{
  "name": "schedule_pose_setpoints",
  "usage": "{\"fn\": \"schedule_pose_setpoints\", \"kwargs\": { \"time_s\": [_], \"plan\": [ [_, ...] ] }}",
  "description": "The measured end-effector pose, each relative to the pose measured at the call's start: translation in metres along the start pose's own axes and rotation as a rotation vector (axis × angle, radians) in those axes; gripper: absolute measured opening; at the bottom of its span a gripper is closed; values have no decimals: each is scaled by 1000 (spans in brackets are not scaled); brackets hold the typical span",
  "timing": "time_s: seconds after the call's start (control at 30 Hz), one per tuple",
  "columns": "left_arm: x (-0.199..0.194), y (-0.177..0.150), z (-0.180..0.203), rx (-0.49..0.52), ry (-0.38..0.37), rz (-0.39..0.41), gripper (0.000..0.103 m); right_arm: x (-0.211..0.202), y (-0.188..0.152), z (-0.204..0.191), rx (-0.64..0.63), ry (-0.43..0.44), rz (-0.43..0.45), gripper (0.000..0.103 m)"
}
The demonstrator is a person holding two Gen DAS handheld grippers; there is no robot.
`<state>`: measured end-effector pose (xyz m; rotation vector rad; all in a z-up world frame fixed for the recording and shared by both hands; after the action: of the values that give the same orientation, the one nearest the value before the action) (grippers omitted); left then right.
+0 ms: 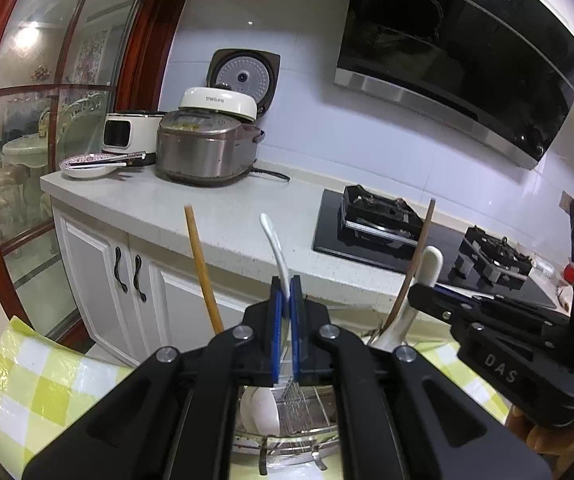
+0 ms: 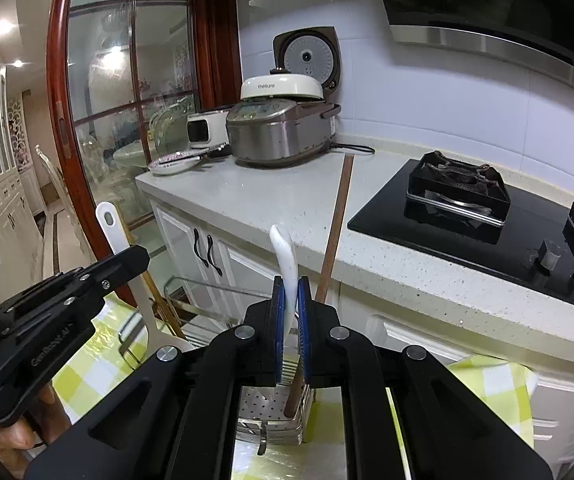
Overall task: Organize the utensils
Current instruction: 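Lift both white spoons and carry them over the wire drying rack, then open both tools to drop the white spoons into the wire rack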
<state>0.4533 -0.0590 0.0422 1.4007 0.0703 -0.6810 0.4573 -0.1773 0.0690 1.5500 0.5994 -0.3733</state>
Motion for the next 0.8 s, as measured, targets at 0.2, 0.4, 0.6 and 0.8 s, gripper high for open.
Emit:
{"fn": "schedule_pose_setpoints", "kwargs": {
  "time_s": [0.2, 0.4, 0.6, 0.8],
  "plan": [
    [6, -14, -2, -7, 2, -19, 6, 13, -18, 0, -10, -19, -22, 9],
    [1, -23, -3, -11, -1, -32, 22, 17, -30, 5, 3, -31, -47, 10],
    [-19, -26, -2, -28, 4, -14, 43, 9, -36, 9, 27, -24, -52, 54],
    [-46, -29, -5, -53, 13, 5, 50, -12, -42, 16, 42, -35, -19, 58]
  ]
}}
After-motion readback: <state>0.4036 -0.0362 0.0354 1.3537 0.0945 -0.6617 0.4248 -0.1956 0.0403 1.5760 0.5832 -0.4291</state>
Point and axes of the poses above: each gripper's, at about its wrist camera, not at the fingertips, and x roughly the way its jaws point, z to its right, y to its top, the point moved 7 cm from there along x, roughly the way its jaws point, and after that the axes turned 3 degrees about -z, right-handed, at the moved point
